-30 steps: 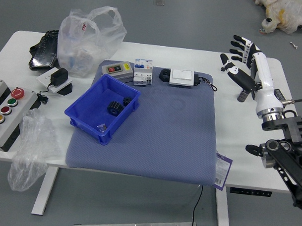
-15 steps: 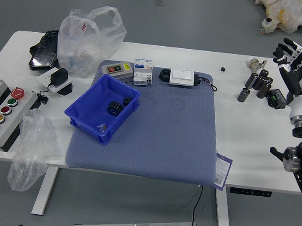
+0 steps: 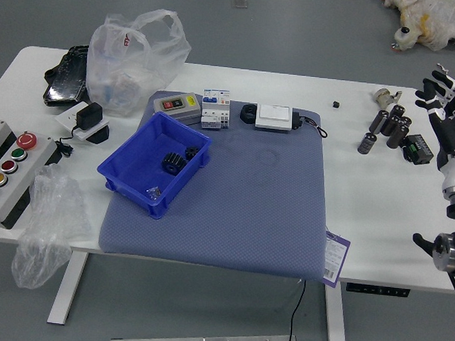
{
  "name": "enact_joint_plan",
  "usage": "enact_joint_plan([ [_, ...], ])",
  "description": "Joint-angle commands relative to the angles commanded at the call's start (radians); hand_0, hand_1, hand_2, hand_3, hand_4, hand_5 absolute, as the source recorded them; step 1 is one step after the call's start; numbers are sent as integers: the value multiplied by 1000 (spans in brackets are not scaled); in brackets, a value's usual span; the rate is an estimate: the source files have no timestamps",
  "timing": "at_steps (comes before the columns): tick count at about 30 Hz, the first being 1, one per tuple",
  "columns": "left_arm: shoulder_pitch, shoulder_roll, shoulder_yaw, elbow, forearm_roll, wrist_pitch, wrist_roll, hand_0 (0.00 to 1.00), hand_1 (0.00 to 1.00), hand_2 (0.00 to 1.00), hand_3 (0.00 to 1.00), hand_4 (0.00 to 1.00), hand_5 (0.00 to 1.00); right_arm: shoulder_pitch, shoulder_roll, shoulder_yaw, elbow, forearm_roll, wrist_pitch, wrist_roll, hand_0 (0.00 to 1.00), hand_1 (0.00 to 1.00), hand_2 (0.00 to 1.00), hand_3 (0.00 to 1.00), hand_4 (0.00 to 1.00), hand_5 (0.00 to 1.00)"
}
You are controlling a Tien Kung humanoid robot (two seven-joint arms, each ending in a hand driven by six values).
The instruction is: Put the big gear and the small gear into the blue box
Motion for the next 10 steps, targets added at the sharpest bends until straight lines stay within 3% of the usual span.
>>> enact_joint_plan([
  [6, 8, 5, -30, -2, 21, 2, 14, 630, 475, 533, 704, 742, 507, -18, -4, 0, -4, -10, -2, -7, 637, 647, 728, 740, 841, 552],
  [7, 9, 7, -33, -3, 22, 3, 16, 630, 475, 533, 704, 742, 506, -19, -4, -3, -4, -16, -5, -10, 603, 580, 711, 741, 839, 556],
  [10, 12, 9, -35, -4, 20, 5, 17, 630, 475, 533, 704, 742, 506, -8, 0, -23, -4, -65, -24, -35, 603, 580, 711, 741, 839, 556],
])
